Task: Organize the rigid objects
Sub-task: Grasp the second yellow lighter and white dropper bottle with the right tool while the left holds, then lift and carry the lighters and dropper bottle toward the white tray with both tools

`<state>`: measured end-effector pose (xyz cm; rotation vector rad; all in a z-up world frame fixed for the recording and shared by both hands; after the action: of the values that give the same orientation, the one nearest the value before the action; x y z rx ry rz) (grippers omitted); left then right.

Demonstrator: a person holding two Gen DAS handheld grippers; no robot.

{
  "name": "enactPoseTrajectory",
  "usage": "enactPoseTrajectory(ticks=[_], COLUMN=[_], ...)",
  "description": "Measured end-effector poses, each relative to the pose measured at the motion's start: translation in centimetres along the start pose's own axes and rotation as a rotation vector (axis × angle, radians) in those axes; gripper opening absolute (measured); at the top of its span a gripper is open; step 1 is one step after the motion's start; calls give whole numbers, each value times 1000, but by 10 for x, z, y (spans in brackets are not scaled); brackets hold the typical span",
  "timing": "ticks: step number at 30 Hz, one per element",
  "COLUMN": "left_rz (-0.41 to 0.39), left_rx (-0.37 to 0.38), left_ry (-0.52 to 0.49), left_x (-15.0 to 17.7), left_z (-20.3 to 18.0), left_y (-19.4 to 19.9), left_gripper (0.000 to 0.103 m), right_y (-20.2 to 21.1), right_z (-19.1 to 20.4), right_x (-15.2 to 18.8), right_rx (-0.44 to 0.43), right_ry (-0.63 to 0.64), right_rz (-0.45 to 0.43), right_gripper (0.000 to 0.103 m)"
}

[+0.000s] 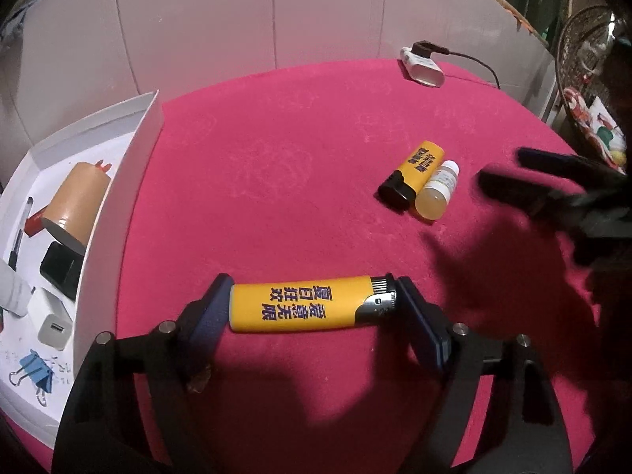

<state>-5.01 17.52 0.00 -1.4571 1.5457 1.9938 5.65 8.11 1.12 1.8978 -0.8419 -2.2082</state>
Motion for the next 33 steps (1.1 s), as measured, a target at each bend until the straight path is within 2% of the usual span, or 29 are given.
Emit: enactPoseTrajectory(ticks=[4,10,12,14,15,16,17,20,24,33], left_rz=[-9,-11,-11,-12,-13,-13,-13,-15,-31,-164], left_rx=[1,5,5,6,6,5,5,6,11,22], left_ry=[-6,2,5,8,9,10,11,17,44,39], left_x=[2,1,1,1,1,2,2,3,3,-17], left_z=[-2,-1,-1,-1,-1,-1,-1,-1,1,-5], left_y=[2,2,2,2,3,3,4,5,10,53], left_gripper=[82,82,82,82,82,82,82,82,82,82], right_y=[-23,-35,-37,-36,-34,-33,-31,-26,-9,52], right_z=[12,14,20,24,25,26,25,22,21,30], right_x=[7,1,1,2,1,1,0,1,-2,-17], right_rx=[-47,-70,-84,-77,-79,-84,-84,-76,-64,-61], right_ry=[67,109,142,173,185,189,189,182,136,58], right_rz=[85,107,121,117,110,102,96,87,32,-129], right_gripper=[103,103,98,84,80,70,63,63,63,63])
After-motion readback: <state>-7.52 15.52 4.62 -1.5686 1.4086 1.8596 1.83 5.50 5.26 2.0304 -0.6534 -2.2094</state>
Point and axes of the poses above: each gripper's, at about its wrist camera, not at the fingertips, and y roughly against the way its jaws point, z to its left, x to its underside, the point moved 2 cm from there along -y, roughly the way its jaws point, and after that the axes turned 15 degrees about -z, right-handed, at the moved point
